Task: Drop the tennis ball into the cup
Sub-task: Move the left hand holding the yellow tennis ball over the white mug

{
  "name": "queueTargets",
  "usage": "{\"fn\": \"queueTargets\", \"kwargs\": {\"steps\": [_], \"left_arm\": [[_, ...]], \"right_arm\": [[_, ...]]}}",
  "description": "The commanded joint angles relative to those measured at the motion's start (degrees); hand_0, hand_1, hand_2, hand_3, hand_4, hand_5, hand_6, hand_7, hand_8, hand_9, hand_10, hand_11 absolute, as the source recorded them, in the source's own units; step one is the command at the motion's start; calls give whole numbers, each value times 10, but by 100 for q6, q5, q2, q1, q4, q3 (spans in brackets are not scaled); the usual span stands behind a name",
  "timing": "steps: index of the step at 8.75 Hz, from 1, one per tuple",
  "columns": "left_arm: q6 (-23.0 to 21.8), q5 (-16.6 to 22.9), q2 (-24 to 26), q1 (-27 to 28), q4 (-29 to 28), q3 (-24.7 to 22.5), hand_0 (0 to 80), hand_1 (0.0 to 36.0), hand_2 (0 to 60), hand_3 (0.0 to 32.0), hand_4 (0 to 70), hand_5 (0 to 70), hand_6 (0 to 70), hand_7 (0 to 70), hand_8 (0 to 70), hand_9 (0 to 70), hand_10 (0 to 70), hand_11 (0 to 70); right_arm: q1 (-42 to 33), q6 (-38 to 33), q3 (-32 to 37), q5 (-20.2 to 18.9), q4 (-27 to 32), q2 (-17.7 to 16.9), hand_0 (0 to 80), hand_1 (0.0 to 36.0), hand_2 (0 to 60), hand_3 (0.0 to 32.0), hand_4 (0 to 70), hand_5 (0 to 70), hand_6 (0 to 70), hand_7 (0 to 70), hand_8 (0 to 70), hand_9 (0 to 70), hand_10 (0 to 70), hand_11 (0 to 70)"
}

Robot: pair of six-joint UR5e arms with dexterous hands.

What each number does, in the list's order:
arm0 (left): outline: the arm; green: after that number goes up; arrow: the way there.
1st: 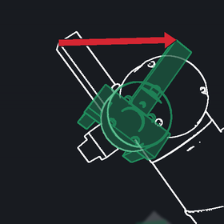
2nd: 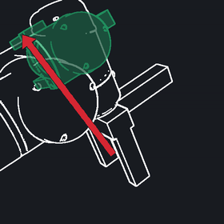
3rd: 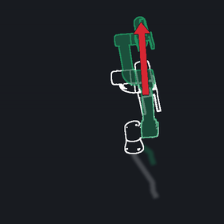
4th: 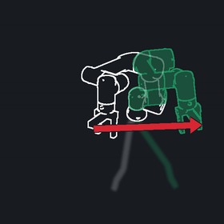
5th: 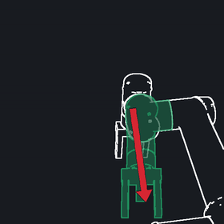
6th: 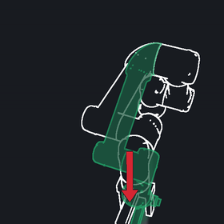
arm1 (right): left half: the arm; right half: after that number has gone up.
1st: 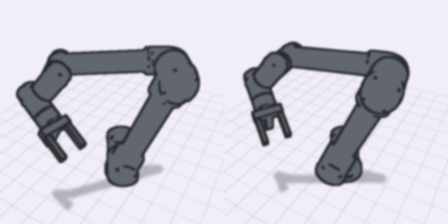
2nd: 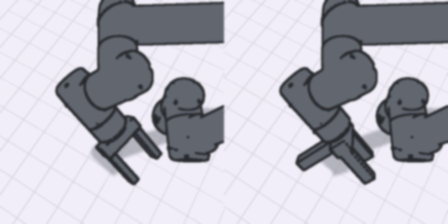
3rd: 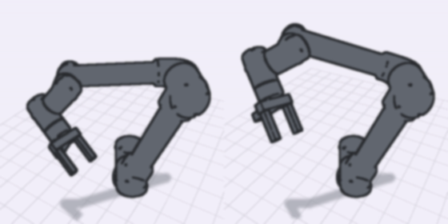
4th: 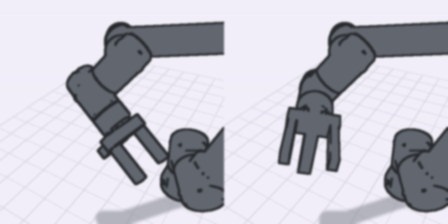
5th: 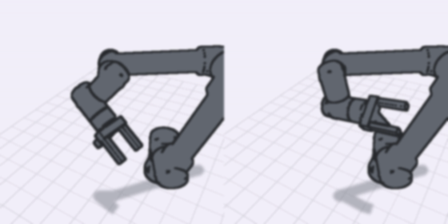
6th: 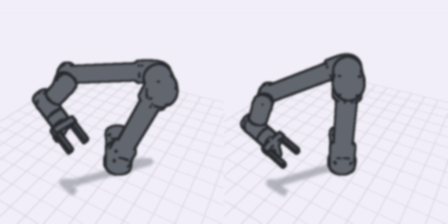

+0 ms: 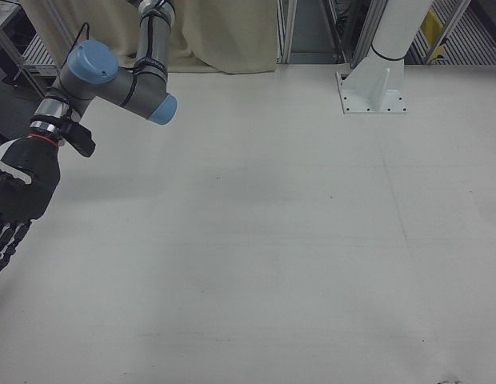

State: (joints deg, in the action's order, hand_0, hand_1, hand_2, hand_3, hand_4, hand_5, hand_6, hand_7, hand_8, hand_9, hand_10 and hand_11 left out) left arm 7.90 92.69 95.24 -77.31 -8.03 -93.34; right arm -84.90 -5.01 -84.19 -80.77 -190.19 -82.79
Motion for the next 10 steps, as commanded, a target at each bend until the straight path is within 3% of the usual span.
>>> {"fn": "queueTargets", "kwargs": {"steps": [1, 3, 4, 6, 8, 10], "left_arm": [[140, -31, -59, 1056, -32, -220, 522, 77, 35, 0, 216, 281, 700, 700, 597, 700, 700, 700], [342, -92, 545, 1804, 309, -203, 524, 80, 30, 0, 216, 275, 700, 700, 594, 700, 700, 700], [370, -319, 783, 2138, 441, -167, 528, 85, 32, 0, 223, 273, 700, 700, 590, 700, 677, 700], [466, -418, 935, 2755, 522, -123, 525, 81, 26, 0, 216, 270, 700, 700, 588, 700, 669, 700], [563, -418, 891, 2757, 530, -123, 513, 65, 41, 0, 219, 280, 700, 700, 582, 700, 656, 700], [519, -418, 725, 2696, 321, -132, 515, 76, 28, 0, 208, 257, 700, 700, 566, 700, 621, 700]], "right_arm": [[0, 0, 8, 0, 0, 0, 0, 0, 0, 0, 0, 0, 0, 0, 0, 0, 0, 0], [0, 0, 8, 0, 0, 0, 0, 0, 0, 0, 0, 0, 0, 0, 0, 0, 0, 0], [0, 0, 8, 0, 0, 0, 0, 0, 0, 0, 0, 0, 0, 0, 0, 0, 0, 0], [0, 0, 8, 0, 0, 0, 0, 0, 0, 0, 0, 0, 0, 0, 0, 0, 0, 0], [0, 0, 8, 0, 0, 0, 0, 0, 0, 0, 0, 0, 0, 0, 0, 0, 0, 0], [0, 0, -1, 0, 0, 0, 0, 0, 0, 0, 0, 0, 0, 0, 0, 0, 0, 0]]}}
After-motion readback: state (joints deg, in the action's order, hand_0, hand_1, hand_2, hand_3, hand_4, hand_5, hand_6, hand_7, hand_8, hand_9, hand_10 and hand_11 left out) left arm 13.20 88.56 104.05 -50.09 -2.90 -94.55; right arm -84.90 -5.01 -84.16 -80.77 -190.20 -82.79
